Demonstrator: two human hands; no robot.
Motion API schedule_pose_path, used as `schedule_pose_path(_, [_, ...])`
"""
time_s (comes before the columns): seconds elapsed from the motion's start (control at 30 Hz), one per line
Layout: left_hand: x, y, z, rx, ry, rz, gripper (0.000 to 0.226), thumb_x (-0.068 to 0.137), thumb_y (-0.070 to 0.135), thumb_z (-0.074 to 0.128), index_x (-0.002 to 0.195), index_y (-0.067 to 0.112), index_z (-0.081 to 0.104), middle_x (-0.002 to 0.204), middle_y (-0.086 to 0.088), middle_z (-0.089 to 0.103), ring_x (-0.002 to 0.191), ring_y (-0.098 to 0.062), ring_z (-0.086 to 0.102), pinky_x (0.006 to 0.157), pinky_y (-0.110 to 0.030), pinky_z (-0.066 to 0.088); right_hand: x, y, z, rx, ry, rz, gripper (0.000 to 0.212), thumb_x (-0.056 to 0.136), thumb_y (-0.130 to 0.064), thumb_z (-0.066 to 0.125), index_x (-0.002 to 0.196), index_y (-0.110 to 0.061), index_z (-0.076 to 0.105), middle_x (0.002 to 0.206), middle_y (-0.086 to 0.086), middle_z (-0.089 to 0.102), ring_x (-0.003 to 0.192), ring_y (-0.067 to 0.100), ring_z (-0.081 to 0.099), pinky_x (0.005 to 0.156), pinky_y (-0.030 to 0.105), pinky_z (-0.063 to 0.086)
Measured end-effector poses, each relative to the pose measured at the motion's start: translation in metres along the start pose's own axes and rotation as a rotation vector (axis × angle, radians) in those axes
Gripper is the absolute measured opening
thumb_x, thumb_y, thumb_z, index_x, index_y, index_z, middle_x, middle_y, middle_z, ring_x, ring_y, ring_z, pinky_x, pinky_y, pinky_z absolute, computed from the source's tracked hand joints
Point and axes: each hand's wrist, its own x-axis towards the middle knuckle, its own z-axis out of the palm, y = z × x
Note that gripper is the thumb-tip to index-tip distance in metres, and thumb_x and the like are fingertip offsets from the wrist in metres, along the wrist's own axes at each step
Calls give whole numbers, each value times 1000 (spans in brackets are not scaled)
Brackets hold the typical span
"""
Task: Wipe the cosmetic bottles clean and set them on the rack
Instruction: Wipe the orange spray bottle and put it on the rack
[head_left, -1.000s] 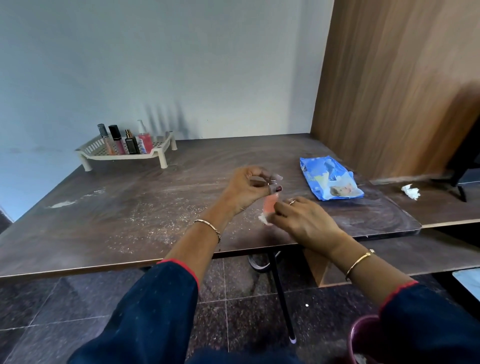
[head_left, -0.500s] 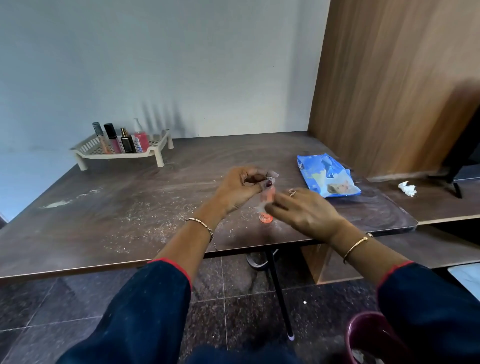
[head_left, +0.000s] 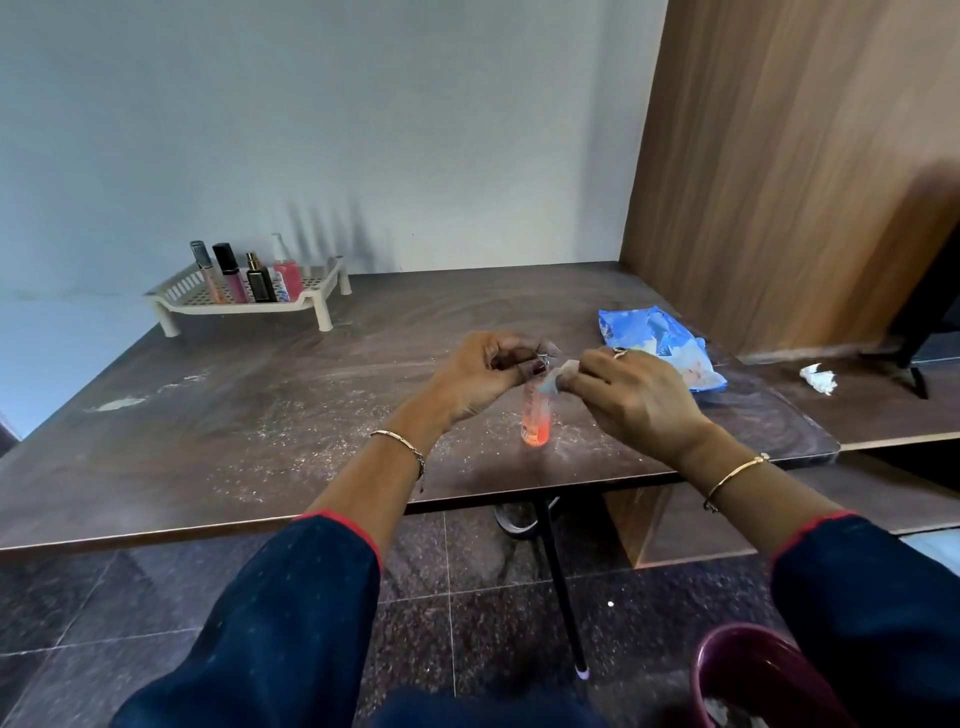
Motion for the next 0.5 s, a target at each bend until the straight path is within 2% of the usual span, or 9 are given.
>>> schedule_pose_path(0.1, [-1,1,1,-5,8,1,26,84,1,64,107,11,67,97,5,70,91,2,65,85,-13,50,-3,-13,0,35,24,-66,15,86,-3,61,92,-14,70,76,7,57,58,27,51,45,36,38])
schedule_pose_path(0.2, [-2,2,2,8,21,16,24,85,1,63,104,14,68,101,2,69,91,3,65,88,-14,49,-18,-24,10,55,-150,-164,20,89,-16,49,90,-14,69,77,7,57,59,27,54,43,35,37])
schedule_pose_path(0.27, [-5,4,3,10,18,15,23,86,0,61,106,11,67,103,-1,69,92,1,65,91,-18,50,-27,-29,15,82,-235,-120,23,84,-19,47,91,-17,69,78,5,57,59,28,56,41,34,37])
schedule_pose_path(0.37, [-10,4,1,-12,41,2,23,87,-2,59,107,5,65,105,-6,69,93,-3,65,93,-23,51,-31,-33,13,197,-145,198,26,79,-19,47,93,-19,68,84,2,59,69,25,60,49,32,43])
schedule_pose_path(0.43, [-15,3,-3,-115,92,-36,21,87,-4,57,102,8,65,99,-3,71,93,-5,67,85,-22,54,-27,-34,10,378,25,476,19,82,-10,55,94,-17,68,95,0,61,85,15,61,67,26,48])
schedule_pose_path(0.5, [-21,1,-8,-266,157,-74,22,87,-1,58,102,13,65,97,1,73,97,-11,68,79,-23,56,-15,-35,5,630,202,714,21,83,2,60,93,-15,67,101,-2,64,94,7,61,80,21,48])
